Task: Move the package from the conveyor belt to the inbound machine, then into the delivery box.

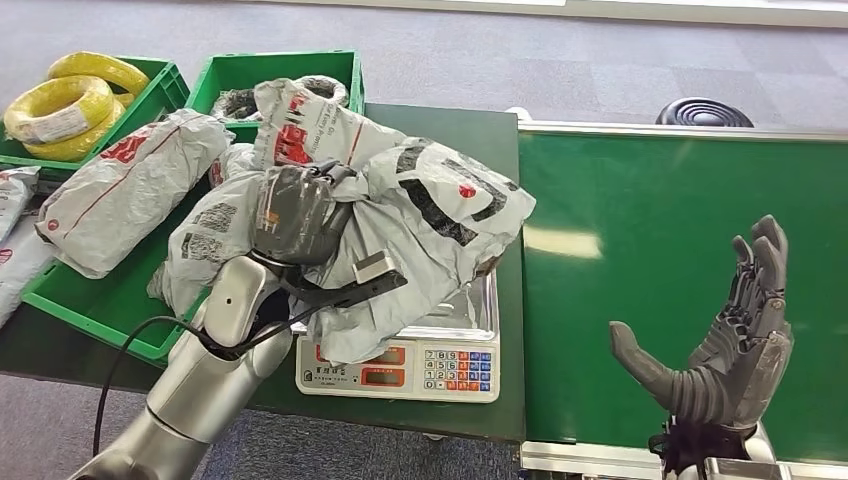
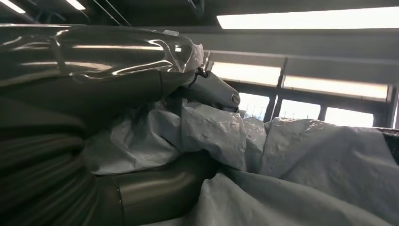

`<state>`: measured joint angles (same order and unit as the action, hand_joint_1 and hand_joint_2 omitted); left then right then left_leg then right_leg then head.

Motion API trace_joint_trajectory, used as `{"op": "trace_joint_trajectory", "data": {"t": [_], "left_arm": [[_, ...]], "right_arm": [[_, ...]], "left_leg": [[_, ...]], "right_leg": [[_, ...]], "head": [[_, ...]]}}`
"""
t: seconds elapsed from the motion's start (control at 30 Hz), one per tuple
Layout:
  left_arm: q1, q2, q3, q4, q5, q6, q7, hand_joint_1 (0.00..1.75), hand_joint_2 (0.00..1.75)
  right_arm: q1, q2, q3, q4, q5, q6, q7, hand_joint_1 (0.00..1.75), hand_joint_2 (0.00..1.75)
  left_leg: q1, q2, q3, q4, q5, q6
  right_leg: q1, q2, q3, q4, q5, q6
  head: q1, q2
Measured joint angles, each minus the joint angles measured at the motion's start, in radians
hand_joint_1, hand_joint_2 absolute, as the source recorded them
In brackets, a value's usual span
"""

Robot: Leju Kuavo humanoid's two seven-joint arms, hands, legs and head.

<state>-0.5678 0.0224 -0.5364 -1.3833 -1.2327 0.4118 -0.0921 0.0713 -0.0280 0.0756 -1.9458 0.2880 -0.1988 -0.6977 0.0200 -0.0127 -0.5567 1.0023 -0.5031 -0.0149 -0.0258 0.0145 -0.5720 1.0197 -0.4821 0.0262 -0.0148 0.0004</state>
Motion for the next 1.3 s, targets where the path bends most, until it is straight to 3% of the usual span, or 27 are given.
{"op": "trace_joint_trajectory", "data": {"t": [0.1,0.2,0.37,0.43,0.47,0.53,0.6,0.77,0.8,0.9,0.93,1.03,1.3], "left_arm": [[-0.006,0.007,0.045,-0.119,0.000,0.148,-0.008,1.75,1.75],[-0.054,0.013,0.118,-0.214,-0.006,0.193,0.015,1.75,1.75],[-0.111,0.020,0.269,-0.254,-0.003,0.180,0.045,1.75,1.75],[-0.120,0.025,0.318,-0.246,-0.005,0.109,0.108,1.75,1.75],[-0.132,0.034,0.344,-0.227,0.004,0.030,0.161,1.75,1.75],[-0.177,0.064,0.405,-0.130,0.052,-0.157,0.245,1.75,1.75],[-0.232,0.105,0.465,0.038,0.092,-0.267,0.258,1.75,1.75],[-0.324,0.176,0.540,0.453,0.056,-0.214,0.242,1.71,1.75],[-0.331,0.185,0.548,0.510,0.053,-0.210,0.242,1.50,1.75],[-0.339,0.204,0.566,0.626,0.052,-0.216,0.239,0.43,1.75],[-0.339,0.209,0.572,0.650,0.056,-0.217,0.235,0.21,1.75],[-0.338,0.217,0.587,0.694,0.067,-0.216,0.226,0.00,1.75],[-0.317,0.230,0.622,0.691,0.089,-0.129,0.218,0.00,1.75]], "right_arm": [[0.021,0.017,-0.001,0.003,0.006,-0.015,0.000,0.00,1.75],[0.039,0.023,-0.002,0.007,-0.002,-0.045,0.000,0.00,1.75],[0.066,0.024,-0.003,0.008,-0.029,-0.069,0.000,0.00,1.75],[0.070,0.024,-0.004,0.009,-0.034,-0.074,0.000,0.00,1.75],[0.070,0.024,-0.007,0.010,-0.038,-0.077,0.000,0.00,1.75],[0.071,0.024,-0.014,0.013,-0.044,-0.075,0.000,0.00,1.75],[0.071,0.024,-0.021,0.018,-0.047,-0.068,0.000,0.00,1.75],[0.070,0.025,-0.027,0.032,-0.039,-0.063,0.003,0.00,1.75],[0.070,0.025,-0.027,0.034,-0.037,-0.064,0.006,0.00,1.75],[0.070,0.025,-0.027,0.040,-0.033,-0.072,0.013,0.00,1.75],[0.071,0.025,-0.027,0.041,-0.033,-0.075,0.015,0.00,1.75],[0.073,0.026,-0.027,0.043,-0.033,-0.083,0.018,0.00,1.75],[0.080,0.026,-0.020,0.045,-0.030,-0.095,0.033,0.00,1.75]], "left_leg": [[0.000,0.000,-0.001,0.000,0.000,0.000],[0.000,0.000,-0.001,0.000,0.000,0.000],[0.000,0.001,0.000,0.000,0.000,0.000],[0.000,0.001,0.001,0.000,0.000,0.000],[0.000,0.001,0.001,0.000,0.000,0.000],[0.000,0.001,0.001,0.000,0.001,0.000],[0.000,0.003,0.002,-0.001,0.002,-0.002],[0.001,0.007,0.002,0.000,0.003,-0.003],[0.001,0.007,0.001,0.000,0.003,-0.003],[0.001,0.007,-0.001,0.000,0.003,-0.003],[0.001,0.007,-0.002,0.000,0.003,-0.003],[0.001,0.006,-0.003,0.000,0.003,-0.003],[0.001,0.005,-0.003,0.000,0.003,-0.003]], "right_leg": [[0.000,0.000,-0.001,0.000,0.000,0.000],[0.000,0.000,-0.001,0.000,0.000,0.000],[0.000,0.000,-0.001,0.000,0.000,0.000],[0.000,0.000,-0.001,0.000,0.000,0.000],[0.000,0.000,0.000,0.000,0.000,0.000],[0.000,0.000,0.000,0.000,0.001,-0.001],[0.000,0.003,-0.001,0.001,0.002,-0.002],[0.001,0.007,-0.003,0.002,0.003,-0.004],[0.001,0.007,-0.003,0.002,0.003,-0.004],[0.001,0.006,-0.005,0.002,0.003,-0.004],[0.001,0.006,-0.005,0.002,0.003,-0.004],[0.000,0.006,-0.006,0.002,0.003,-0.004],[0.001,0.006,-0.006,0.002,0.003,-0.004]], "head": [[0.000,0.000],[0.000,0.000],[0.000,0.000],[0.000,0.000],[0.000,0.000],[0.000,0.000],[0.000,0.000],[0.000,0.000],[0.000,0.000],[0.000,0.000],[0.000,0.000],[0.000,0.000],[0.000,0.000]]}}
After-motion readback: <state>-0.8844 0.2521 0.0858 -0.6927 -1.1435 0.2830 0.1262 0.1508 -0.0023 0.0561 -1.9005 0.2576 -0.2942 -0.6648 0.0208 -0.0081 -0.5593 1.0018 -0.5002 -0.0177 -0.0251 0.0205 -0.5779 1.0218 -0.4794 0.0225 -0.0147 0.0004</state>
